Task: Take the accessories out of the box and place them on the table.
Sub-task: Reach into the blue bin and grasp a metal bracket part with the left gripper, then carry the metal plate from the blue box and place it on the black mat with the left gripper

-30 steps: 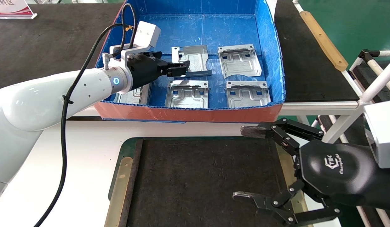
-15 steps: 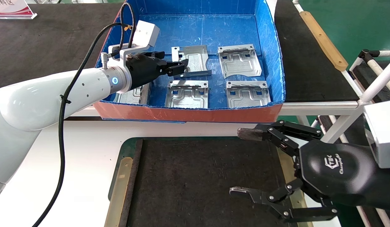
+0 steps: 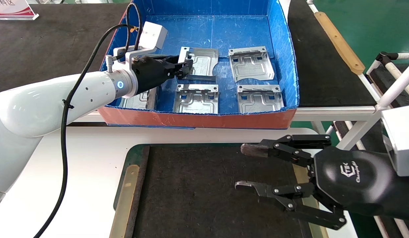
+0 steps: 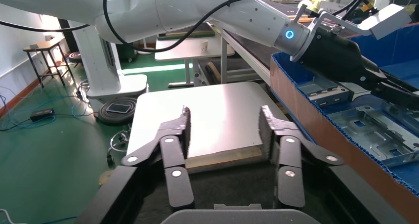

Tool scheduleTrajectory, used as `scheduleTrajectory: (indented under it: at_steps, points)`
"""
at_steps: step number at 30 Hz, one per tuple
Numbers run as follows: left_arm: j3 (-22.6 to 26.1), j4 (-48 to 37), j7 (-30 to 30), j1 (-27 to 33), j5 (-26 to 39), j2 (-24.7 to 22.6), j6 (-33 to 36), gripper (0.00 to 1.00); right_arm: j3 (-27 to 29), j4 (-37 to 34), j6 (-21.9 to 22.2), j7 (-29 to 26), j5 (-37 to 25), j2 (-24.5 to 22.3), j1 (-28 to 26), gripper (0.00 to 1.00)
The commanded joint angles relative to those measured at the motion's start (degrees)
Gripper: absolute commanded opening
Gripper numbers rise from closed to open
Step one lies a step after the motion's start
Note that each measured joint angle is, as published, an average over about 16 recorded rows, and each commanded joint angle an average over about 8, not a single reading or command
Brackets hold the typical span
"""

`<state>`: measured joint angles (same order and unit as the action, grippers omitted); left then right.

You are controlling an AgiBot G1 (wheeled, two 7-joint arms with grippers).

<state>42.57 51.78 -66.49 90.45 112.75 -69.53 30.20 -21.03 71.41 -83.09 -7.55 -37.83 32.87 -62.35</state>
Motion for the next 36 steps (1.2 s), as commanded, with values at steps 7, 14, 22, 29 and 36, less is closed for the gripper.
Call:
scheduleTrajectory:
  at_steps: [7,14,22,29,36]
  points:
    - [-0.03,0.02,0.01,-0.02,-0.04,0.02,0.04,0.00,0.00,0.00,0.00,0.00,0.00,0.00,0.00,0.00]
    - [-0.59,-1.01,-0.55,0.73,-0.83,0.27,0.36,0.00,0.00,0.00,0.00,0.00,0.00,0.00,0.00,0.30]
    - [-2.16,-1.62,2.06,2.40,-3.66,0.87,-1.57,0.00,0.00,0.00,0.00,0.00,0.00,0.00,0.00,1.00]
    - [-3.25,2.72,9.90,2.26,-9.35,3.13,-1.47,0.00,-0.01,0.00,0.00,0.00,0.00,0.00,0.00,1.00]
    - [-4.30,10.62,21.96,0.81,-17.68,8.00,3.93,0.00,-0.01,0.00,0.00,0.00,0.00,0.00,0.00,1.00]
